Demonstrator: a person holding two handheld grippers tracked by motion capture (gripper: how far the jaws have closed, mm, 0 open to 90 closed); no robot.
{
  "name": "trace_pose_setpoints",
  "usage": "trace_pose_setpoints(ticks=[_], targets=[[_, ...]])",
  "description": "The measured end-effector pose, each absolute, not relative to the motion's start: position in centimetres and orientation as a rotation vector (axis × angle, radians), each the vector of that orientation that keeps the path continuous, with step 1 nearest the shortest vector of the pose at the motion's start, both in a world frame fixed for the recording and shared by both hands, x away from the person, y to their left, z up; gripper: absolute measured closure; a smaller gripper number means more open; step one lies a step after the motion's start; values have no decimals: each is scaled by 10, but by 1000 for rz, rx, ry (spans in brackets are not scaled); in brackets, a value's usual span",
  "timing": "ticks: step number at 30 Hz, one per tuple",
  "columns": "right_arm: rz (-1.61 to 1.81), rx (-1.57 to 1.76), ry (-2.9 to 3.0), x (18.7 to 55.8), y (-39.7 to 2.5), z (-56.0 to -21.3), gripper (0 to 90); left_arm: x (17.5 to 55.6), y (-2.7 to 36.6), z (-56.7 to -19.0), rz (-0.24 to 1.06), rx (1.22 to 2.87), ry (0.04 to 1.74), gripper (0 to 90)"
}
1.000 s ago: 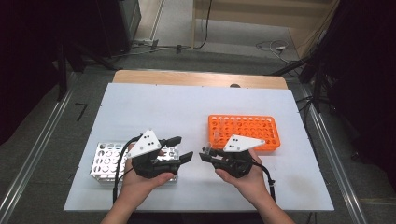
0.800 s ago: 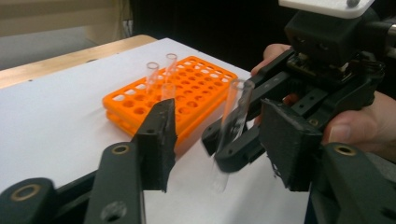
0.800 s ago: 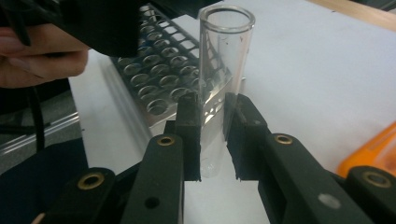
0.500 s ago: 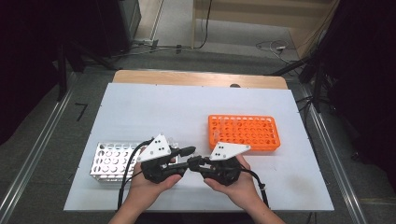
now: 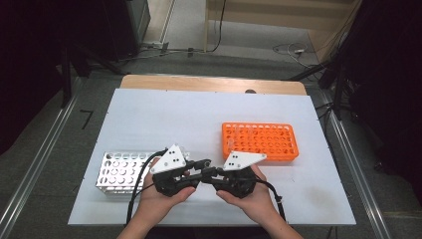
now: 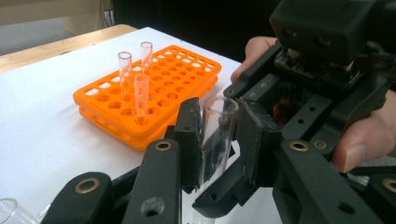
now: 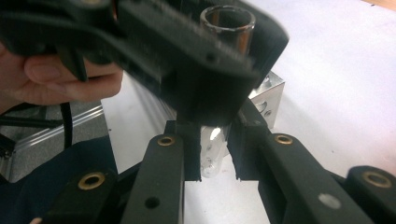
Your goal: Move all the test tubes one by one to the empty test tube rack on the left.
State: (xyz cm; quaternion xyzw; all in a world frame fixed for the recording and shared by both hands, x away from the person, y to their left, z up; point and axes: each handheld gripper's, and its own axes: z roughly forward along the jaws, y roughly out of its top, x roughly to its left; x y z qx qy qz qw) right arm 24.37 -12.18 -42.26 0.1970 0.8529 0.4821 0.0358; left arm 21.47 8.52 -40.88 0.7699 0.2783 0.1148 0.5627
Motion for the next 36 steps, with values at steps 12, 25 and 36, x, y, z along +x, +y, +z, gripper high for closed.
trace_pose_setpoints(ticks=[12, 25, 36], targets=[[1507, 604, 2617, 245, -124, -423, 682, 215, 88, -407, 302, 1799, 679, 758], [1544, 610, 2509, 249, -141, -423, 185, 220, 109, -399, 353, 1746, 720, 758], [1555, 686, 2450, 258, -178, -424, 0, 226, 132, -397, 403, 1706, 783, 758]])
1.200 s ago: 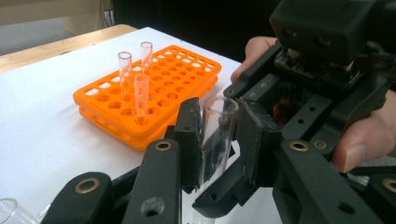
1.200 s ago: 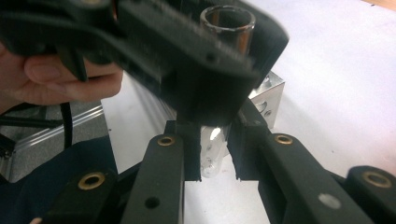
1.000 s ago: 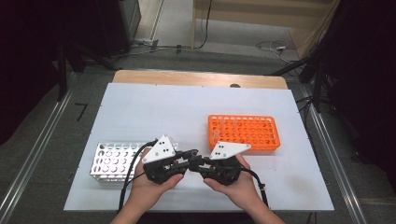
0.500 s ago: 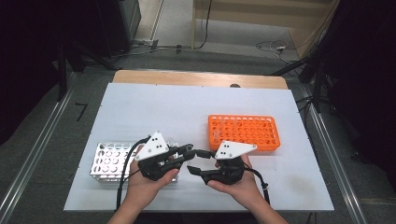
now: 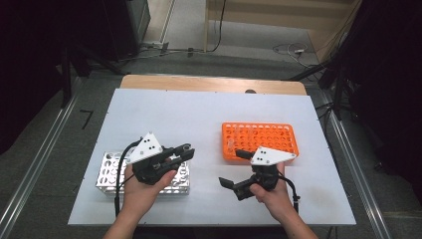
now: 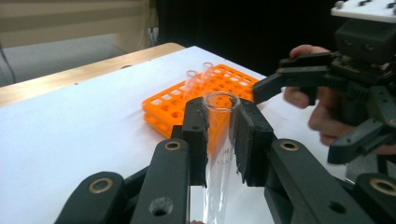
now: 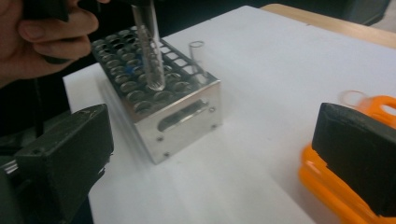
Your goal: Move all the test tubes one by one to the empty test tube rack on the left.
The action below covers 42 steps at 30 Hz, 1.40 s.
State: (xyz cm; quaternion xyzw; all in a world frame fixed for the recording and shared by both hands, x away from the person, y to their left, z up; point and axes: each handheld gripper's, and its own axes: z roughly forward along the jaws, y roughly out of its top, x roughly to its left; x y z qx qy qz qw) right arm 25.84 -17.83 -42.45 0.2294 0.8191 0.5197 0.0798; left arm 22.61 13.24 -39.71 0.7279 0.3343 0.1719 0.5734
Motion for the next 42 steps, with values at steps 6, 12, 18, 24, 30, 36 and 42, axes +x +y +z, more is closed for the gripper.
trace_pose_setpoints(ticks=[6, 12, 18, 24, 30, 36, 42], targets=[[1565, 751, 2400, 261, -203, -424, 0, 229, 144, -398, 426, 1689, 811, 758], [1523, 811, 2367, 261, -231, -427, 0, 234, 156, -399, 466, 1664, 845, 759], [1495, 881, 2316, 257, -263, -428, 0, 241, 164, -405, 505, 1643, 893, 759], [1469, 937, 2246, 251, -295, -427, 0, 247, 166, -414, 542, 1637, 938, 759], [1475, 1003, 2199, 256, -316, -428, 0, 253, 162, -420, 547, 1634, 944, 759], [1476, 1055, 2176, 262, -327, -432, 0, 256, 158, -425, 546, 1655, 950, 759], [1477, 1059, 2170, 263, -330, -433, 0, 256, 157, -428, 552, 1673, 951, 758]])
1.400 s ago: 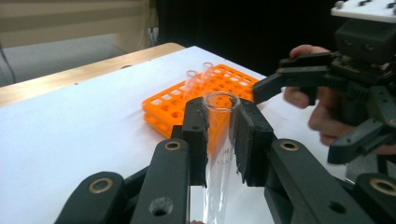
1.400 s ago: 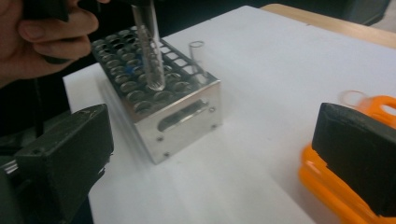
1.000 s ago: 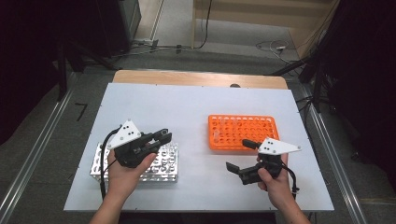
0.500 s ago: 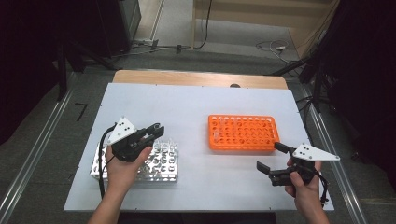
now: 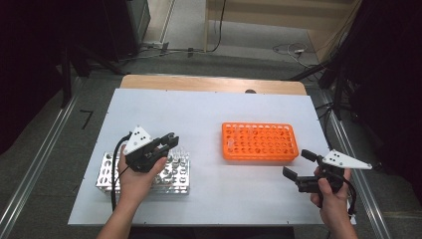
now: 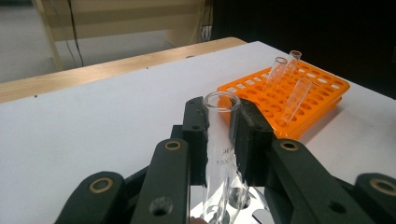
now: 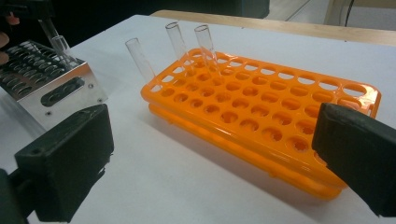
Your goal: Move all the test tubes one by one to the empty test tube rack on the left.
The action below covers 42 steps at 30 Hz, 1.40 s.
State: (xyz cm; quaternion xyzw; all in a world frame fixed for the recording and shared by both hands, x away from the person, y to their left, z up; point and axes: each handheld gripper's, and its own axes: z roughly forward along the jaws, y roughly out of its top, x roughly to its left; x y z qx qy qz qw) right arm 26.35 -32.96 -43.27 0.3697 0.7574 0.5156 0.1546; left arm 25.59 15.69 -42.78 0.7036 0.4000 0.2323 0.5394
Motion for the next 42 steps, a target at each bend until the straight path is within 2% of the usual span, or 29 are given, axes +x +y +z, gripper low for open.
trace_pose_setpoints(ticks=[15, 26, 42], targets=[[1474, 1066, 2169, 265, -330, -434, 0, 250, 151, -430, 570, 1789, 984, 756], [1470, 1063, 2174, 266, -328, -435, 0, 255, 148, -436, 518, 1876, 1044, 754], [1458, 1063, 2178, 266, -327, -436, 0, 258, 146, -439, 481, 1905, 1065, 741]])
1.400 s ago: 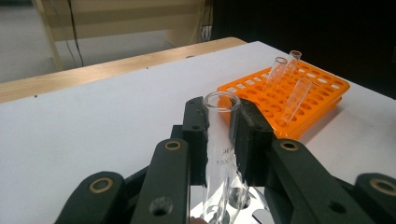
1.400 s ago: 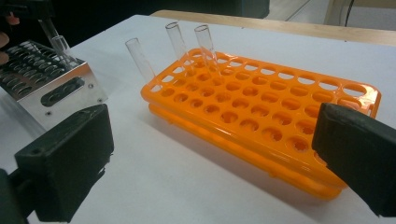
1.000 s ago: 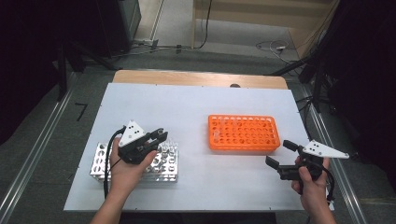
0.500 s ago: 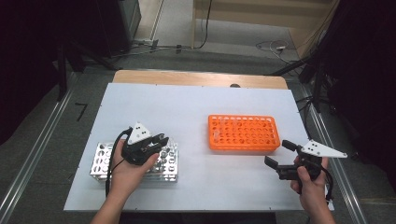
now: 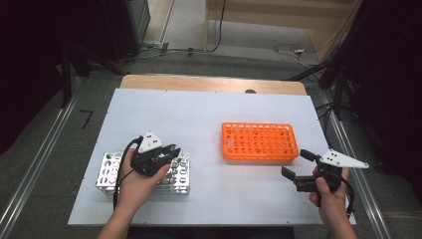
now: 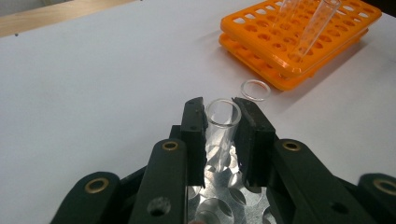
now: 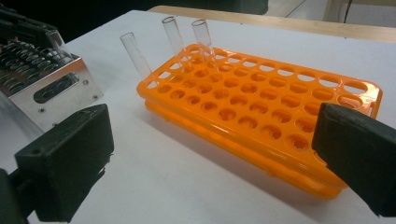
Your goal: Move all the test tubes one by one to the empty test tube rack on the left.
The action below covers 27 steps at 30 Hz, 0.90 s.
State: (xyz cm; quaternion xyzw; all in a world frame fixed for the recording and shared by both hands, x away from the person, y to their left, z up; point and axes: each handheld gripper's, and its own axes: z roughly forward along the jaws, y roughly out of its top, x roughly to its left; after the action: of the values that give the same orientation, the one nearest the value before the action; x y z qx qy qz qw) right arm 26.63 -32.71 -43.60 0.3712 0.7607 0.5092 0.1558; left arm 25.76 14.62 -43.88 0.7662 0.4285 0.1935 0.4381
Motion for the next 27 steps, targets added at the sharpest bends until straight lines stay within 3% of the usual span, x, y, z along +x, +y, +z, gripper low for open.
trace_pose_setpoints(ticks=[6, 11, 18, 27], targets=[[1457, 1064, 2178, 266, -327, -436, 0, 257, 147, -437, 482, 1889, 1084, 692], [1460, 1059, 2177, 267, -327, -436, 0, 255, 150, -434, 487, 1856, 1095, 565], [1454, 1058, 2180, 267, -326, -436, 0, 250, 157, -429, 503, 1801, 1054, 461], [1452, 1053, 2183, 269, -324, -436, 0, 243, 163, -422, 468, 1708, 997, 185]])
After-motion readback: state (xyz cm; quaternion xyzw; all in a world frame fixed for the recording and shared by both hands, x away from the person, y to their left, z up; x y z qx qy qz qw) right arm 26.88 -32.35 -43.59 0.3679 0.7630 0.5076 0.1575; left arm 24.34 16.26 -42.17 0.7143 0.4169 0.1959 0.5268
